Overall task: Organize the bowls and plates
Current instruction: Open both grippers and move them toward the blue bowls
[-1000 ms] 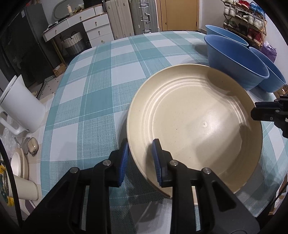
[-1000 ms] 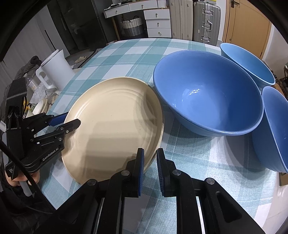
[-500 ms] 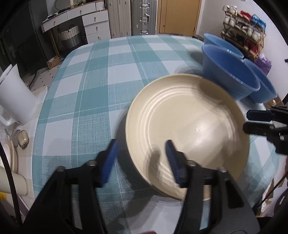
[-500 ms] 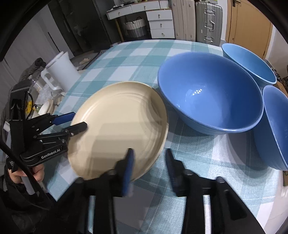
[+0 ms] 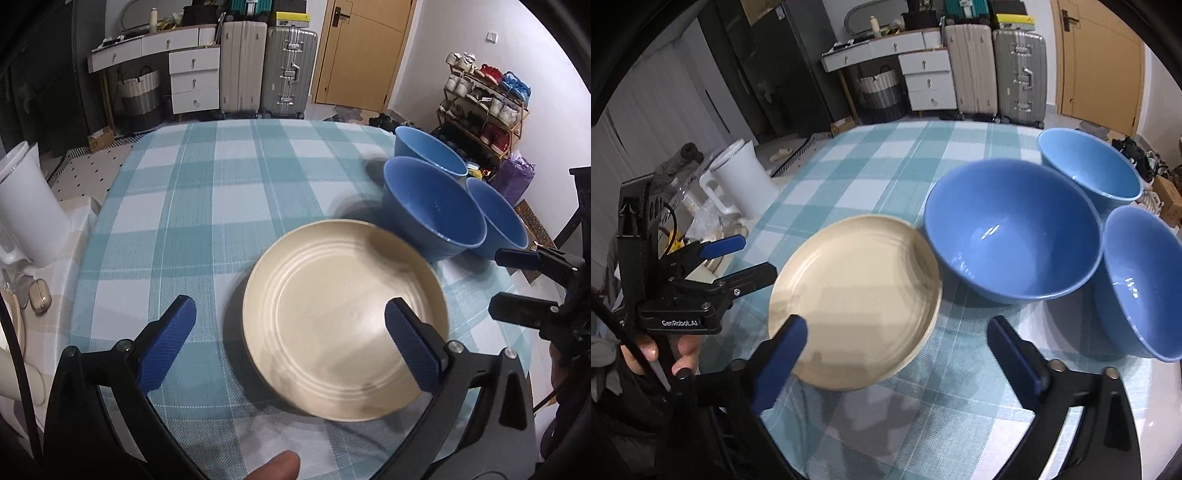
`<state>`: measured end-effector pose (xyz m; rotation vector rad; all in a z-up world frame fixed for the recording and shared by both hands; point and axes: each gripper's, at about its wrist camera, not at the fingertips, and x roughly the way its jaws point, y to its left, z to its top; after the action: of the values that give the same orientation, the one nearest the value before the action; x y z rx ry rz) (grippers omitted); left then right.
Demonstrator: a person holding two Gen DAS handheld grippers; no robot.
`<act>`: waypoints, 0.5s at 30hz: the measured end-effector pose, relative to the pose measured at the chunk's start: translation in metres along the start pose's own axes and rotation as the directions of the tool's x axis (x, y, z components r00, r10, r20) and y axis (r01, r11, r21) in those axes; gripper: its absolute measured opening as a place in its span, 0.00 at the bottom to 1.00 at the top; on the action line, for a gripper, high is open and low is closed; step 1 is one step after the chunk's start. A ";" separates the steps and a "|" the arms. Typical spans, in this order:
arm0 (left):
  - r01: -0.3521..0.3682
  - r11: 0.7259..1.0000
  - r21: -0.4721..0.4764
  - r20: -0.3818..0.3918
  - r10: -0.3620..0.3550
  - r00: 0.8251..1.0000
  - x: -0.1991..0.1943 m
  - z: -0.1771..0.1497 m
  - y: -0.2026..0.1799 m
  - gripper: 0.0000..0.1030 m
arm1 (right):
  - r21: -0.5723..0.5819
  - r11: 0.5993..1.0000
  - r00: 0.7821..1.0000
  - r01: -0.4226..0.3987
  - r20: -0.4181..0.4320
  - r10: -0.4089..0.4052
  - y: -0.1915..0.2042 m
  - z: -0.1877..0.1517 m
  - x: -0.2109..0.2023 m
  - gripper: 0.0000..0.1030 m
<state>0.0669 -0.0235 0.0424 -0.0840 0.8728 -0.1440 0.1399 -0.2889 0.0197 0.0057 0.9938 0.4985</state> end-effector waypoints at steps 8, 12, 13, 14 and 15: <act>0.030 0.999 0.021 0.041 -0.031 0.999 -0.018 0.019 -0.020 0.99 | 0.021 1.000 0.998 0.020 0.067 -0.021 -0.010 0.009 -0.033 0.98; 0.050 0.998 0.029 0.064 -0.052 0.997 -0.026 0.031 -0.031 0.99 | 0.017 0.999 0.994 0.030 0.102 -0.032 -0.014 0.012 -0.054 0.98; 0.055 0.998 0.031 0.070 -0.057 0.996 -0.028 0.034 -0.034 0.99 | 0.018 0.999 0.993 0.035 0.110 -0.037 -0.015 0.012 -0.059 0.98; 0.060 0.998 0.034 0.077 -0.063 0.995 -0.030 0.037 -0.037 0.99 | 0.020 0.999 0.992 0.037 0.122 -0.039 -0.017 0.013 -0.067 0.98; 0.066 0.997 0.037 0.082 -0.069 0.994 -0.031 0.041 -0.040 0.99 | 0.020 0.999 0.991 0.039 0.129 -0.041 -0.018 0.014 -0.071 0.98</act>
<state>0.0748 -0.0573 0.0971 -0.0873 0.7842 -0.2175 0.1266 -0.3309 0.0801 0.0329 0.8696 0.4469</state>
